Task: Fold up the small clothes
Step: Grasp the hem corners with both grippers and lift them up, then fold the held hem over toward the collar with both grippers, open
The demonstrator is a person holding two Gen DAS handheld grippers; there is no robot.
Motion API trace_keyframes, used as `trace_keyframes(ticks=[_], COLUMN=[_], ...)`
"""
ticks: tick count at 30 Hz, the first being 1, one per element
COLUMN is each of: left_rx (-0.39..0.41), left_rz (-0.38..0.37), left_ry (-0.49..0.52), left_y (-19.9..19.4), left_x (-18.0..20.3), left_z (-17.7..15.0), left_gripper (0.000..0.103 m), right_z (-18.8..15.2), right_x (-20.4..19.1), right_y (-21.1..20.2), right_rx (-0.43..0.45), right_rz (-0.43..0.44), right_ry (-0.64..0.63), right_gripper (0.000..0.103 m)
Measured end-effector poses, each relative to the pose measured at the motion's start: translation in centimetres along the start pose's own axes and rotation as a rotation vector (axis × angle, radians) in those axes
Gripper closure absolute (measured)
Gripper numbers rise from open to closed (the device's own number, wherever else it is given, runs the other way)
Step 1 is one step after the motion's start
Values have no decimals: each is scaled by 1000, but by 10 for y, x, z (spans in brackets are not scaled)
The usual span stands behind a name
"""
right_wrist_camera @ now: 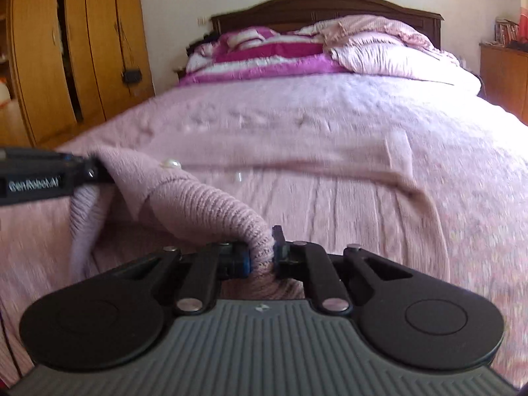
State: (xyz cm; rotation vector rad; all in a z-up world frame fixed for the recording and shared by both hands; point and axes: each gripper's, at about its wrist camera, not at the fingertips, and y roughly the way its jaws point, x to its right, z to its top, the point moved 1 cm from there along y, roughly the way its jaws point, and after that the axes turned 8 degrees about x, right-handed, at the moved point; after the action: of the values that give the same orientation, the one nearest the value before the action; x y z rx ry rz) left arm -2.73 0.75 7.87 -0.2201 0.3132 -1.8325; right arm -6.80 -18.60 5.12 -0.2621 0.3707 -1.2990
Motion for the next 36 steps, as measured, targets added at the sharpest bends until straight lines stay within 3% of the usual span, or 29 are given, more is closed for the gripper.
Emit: trace_keyframes(ticks=[14,23,29,36], left_rx=[118,157,93,-20], left_rz=[45,61,88,109], left_ry=[12,51,19,-23], left_y=[42,101,161,219], left_x=[-22,-28,-33,-46], left_z=[69,101,90,57], left_gripper=[92,92,92,92], right_z=[102,153,160,138], right_x=[13,24,34,46], right_y=[39,94,152,224], right_rx=[161,209,172,56], right_rz=[49,-2,-40,-67], right_ry=[40,64,52,36], right_gripper=[91,91,91,91])
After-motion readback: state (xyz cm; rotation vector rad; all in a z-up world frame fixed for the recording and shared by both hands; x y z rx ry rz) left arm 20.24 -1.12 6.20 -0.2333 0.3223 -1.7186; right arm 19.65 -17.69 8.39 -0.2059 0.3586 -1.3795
